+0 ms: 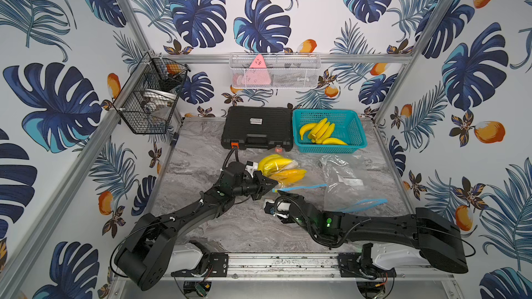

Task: Open the zip-top bag and take out the banana
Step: Unzip the zipper on the zipper food storage bag.

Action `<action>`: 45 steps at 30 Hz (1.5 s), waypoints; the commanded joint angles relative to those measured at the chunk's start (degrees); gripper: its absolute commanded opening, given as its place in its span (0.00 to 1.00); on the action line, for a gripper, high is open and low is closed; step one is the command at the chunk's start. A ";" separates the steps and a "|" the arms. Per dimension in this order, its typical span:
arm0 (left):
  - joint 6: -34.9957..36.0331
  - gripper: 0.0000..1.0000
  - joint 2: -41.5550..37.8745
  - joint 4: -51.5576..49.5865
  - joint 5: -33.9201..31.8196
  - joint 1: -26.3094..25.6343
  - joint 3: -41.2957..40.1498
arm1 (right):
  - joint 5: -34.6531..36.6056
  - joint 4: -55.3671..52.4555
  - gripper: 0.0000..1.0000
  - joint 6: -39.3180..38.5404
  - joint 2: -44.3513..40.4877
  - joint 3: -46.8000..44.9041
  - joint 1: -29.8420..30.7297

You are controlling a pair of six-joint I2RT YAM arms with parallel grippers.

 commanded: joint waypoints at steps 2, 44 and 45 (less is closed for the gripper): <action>-1.48 0.00 -1.16 2.49 0.09 0.10 0.53 | 4.72 13.26 0.49 -1.58 2.32 -1.33 -1.04; -4.20 0.00 0.01 6.98 2.02 0.99 -2.00 | -13.56 -2.74 0.09 4.33 -4.45 3.78 -10.12; -3.95 0.00 0.28 6.85 2.11 1.01 -2.09 | -13.44 -3.34 0.07 4.50 -4.72 3.99 -10.10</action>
